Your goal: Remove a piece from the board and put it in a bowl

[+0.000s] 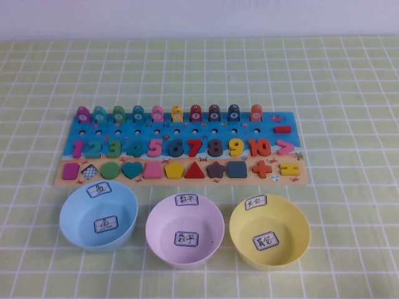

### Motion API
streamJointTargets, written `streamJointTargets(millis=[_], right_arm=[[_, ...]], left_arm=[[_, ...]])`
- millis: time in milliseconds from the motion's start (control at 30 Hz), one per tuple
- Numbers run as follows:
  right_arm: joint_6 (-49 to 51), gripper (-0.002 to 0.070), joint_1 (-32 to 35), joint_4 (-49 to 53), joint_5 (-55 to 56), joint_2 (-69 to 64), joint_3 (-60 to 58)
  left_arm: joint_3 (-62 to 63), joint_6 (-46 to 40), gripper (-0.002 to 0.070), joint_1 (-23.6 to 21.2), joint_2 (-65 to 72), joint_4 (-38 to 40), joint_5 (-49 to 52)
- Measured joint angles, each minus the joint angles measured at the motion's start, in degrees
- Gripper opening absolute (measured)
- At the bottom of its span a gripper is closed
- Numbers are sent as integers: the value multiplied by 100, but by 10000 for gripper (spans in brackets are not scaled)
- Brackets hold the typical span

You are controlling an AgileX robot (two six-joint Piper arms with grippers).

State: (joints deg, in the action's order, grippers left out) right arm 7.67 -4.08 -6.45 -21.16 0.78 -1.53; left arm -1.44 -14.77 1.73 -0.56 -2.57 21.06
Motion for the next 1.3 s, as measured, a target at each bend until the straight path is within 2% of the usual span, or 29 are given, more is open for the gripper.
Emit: streamJointTargets(millis=[200, 367, 633, 833, 900, 1000, 1100, 1200, 1300], right_arm=[[0, -17, 0, 0, 0, 0, 0], [0, -17, 0, 0, 0, 0, 0], [0, -17, 0, 0, 0, 0, 0], [0, -17, 0, 0, 0, 0, 0], [0, -17, 0, 0, 0, 0, 0], [0, -17, 0, 0, 0, 0, 0], [0, -17, 0, 0, 0, 0, 0], [0, -17, 0, 0, 0, 0, 0], [0, -17, 0, 0, 0, 0, 0]], left_arm=[[0, 0, -5, 0, 0, 0, 0], [0, -23, -5, 0, 0, -321, -77], [0, -23, -5, 0, 0, -340, -1351], [0, 39, -5, 0, 0, -309, -1800], [0, 664, -5, 0, 0, -64, -1975], [0, 2807, -5, 0, 0, 588, -2463], [0, 4561, -5, 0, 0, 980, -2887], [0, 5194, -5, 0, 0, 1111, -3107], [0, 5316, -5, 0, 0, 1147, -3178]])
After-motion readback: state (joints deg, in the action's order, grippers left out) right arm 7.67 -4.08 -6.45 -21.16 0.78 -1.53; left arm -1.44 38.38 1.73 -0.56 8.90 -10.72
